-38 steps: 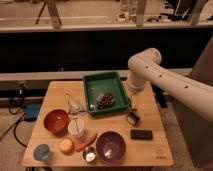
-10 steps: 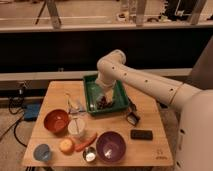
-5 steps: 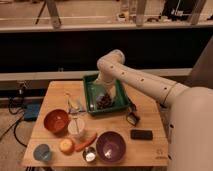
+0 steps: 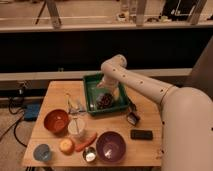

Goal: Place grapes in plastic cup

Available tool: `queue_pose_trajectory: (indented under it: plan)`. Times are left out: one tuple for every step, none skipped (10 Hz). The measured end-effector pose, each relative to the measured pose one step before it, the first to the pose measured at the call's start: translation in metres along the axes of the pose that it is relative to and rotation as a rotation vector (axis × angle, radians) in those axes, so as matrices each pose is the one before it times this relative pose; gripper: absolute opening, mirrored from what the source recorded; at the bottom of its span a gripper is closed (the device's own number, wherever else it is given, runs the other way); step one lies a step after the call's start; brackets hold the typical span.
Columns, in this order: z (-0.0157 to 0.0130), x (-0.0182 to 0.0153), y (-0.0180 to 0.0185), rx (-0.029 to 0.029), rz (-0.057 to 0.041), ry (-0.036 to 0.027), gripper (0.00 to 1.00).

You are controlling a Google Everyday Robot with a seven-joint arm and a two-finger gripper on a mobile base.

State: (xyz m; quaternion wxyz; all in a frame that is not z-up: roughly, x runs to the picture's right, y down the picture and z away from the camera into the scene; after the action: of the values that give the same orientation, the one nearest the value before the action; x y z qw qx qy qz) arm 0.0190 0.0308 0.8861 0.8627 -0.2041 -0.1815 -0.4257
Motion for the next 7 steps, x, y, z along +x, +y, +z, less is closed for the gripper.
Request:
queue_pose_trajectory:
  plan:
    - [0.00416,-0.00183,0.00549,-0.00082,-0.01034,-0.00906,0.80]
    - [0.00464,-0.00266,0.00607,-0.00162,-0.00677,-0.00977,0.80]
    - [0.00330,-0.00305,0.00402,-0.00170,-0.00538,-0.00790,0.80]
    - [0.00459,-0.00372,0.00339,-0.00243,-0.00734,-0.00769,0.80]
    - [0.00546,-0.00459,0.00173,-0.00310,-0.01072,-0.00307,0.80]
    - [0.00358,-0.00332,-0.00010,-0.00131,-0.00637,0.00288,0.80]
    - [0.00247,-0.00307,-0.00250,0.00379,-0.00397,0.00676,0.80]
